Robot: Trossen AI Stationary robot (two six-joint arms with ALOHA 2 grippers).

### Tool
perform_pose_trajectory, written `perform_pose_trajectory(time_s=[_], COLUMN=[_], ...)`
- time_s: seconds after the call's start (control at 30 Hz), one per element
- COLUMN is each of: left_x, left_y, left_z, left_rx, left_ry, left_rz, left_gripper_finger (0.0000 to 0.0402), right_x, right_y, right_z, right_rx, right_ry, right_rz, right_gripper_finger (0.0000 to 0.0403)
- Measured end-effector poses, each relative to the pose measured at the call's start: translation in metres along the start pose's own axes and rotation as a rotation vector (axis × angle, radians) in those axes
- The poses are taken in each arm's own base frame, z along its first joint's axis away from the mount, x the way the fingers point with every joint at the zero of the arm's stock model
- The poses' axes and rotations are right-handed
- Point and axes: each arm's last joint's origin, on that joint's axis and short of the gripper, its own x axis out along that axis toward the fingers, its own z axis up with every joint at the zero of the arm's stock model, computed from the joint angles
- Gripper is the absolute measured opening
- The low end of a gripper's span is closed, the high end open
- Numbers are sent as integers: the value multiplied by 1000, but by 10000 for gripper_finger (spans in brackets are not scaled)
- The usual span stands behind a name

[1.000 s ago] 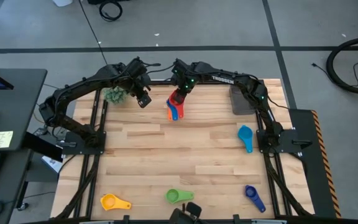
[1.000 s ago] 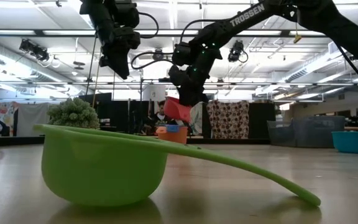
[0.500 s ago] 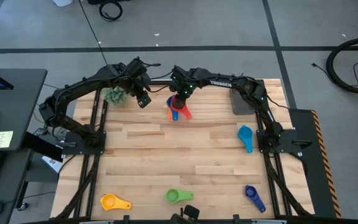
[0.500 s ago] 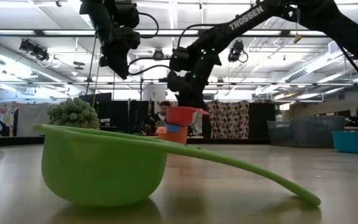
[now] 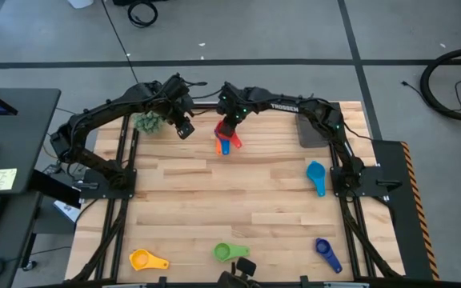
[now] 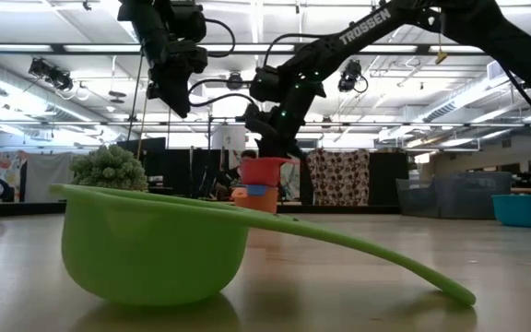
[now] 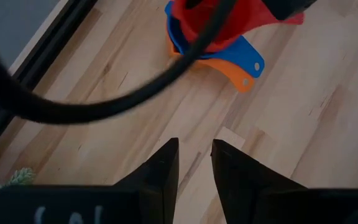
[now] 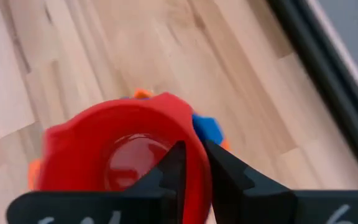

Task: Nest measuring cups in basket
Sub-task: Stack the red measuring cup on top of the blue measuring cup

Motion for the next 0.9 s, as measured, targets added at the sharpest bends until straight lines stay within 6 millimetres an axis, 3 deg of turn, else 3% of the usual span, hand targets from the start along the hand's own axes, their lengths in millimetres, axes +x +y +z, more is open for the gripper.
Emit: perform_pose_trajectory(time_s=[0.4,0.57,0.77,0.9], left_x=[0,0,5,24], left_y=[0,0,-5,-13], left_z=[0,-2,-7,-16], left_rx=[0,-14,-93,-149], left_ry=[0,19,87,100], left_rz=[0,0,-5,-18], left_gripper_finger=[101,101,101,101], right_x=[-1,-17,-38,-39], right_y=[-5,-3,1,1], right_z=[1,0,-10,-20], right_rx=[6,44,112,206], right_ry=[-8,10,177,287], right_rz=[-7,23,28,56], right_gripper_finger=[62,62,62,62])
